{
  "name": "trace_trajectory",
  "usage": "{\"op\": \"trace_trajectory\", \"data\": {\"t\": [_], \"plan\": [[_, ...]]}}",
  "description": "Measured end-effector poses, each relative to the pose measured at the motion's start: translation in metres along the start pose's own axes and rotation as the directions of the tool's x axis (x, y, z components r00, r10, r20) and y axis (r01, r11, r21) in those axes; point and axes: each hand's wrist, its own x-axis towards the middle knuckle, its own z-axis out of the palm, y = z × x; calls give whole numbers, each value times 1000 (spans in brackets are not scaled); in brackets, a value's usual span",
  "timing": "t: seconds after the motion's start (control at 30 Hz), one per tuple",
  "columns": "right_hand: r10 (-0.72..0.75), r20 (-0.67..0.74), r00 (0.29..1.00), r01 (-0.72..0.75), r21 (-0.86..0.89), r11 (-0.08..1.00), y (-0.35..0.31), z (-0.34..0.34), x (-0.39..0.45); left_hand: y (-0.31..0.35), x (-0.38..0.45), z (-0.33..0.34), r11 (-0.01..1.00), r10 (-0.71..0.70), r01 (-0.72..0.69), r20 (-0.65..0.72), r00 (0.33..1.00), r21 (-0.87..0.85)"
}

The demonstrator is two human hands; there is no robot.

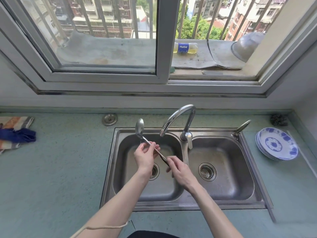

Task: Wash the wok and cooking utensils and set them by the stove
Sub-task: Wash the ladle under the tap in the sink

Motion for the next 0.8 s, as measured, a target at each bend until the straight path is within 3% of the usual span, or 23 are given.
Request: {"op": "trace_trajectory", "data": {"t": [0.1,0.2,0.43,0.6,0.8], "plan": [[-53,3,999,51,229,972,-6,20,-7,4,-3,-8,992,76,-79,29,997,95],[53,7,999,-52,355,933,-4,33,-13,-1,-4,-20,977,46,-50,21,999,206],[194,69,979,-205,240,949,1,47,-18,-10,-8,-49,972,-99,102,-23,995,211],[144,9,990,-144,26,989,-2,45,-21,-3,-12,-55,981,-143,149,-57,988,121],[39,133,990,-58,142,988,-45,37,-29,22,-30,-72,982,-158,145,-107,982,-124]]}}
